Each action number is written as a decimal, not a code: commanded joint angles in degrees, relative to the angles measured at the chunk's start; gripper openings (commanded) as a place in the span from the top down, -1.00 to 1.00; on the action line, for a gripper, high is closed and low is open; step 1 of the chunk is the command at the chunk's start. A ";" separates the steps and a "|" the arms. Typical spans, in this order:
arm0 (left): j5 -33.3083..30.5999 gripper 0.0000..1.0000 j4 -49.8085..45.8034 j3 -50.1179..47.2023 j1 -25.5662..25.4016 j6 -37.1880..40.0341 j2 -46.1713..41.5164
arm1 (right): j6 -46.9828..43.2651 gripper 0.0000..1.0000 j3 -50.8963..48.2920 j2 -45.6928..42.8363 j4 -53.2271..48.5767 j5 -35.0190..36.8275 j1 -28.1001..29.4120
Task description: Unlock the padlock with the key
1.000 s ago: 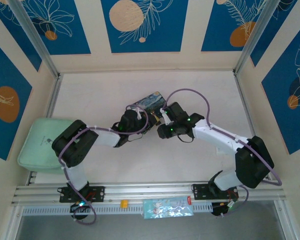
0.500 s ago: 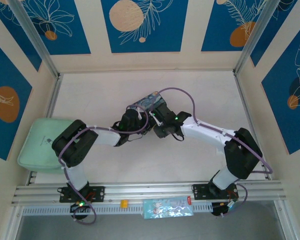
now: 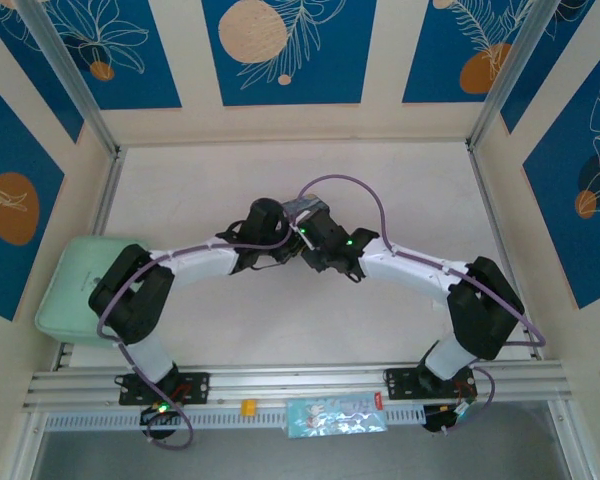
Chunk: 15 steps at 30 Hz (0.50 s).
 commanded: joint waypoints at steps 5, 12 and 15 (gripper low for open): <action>1.36 1.00 -4.20 4.54 -0.49 0.94 -2.66 | -2.82 0.29 -3.30 -1.67 2.93 -1.54 0.02; 1.89 1.00 -2.52 4.25 -0.49 0.16 -2.57 | -3.25 0.52 -3.95 -0.21 3.07 -1.12 0.01; 2.04 1.00 -0.79 3.48 -0.49 -0.48 -2.42 | -3.31 0.55 -3.94 0.26 2.64 -0.57 -0.07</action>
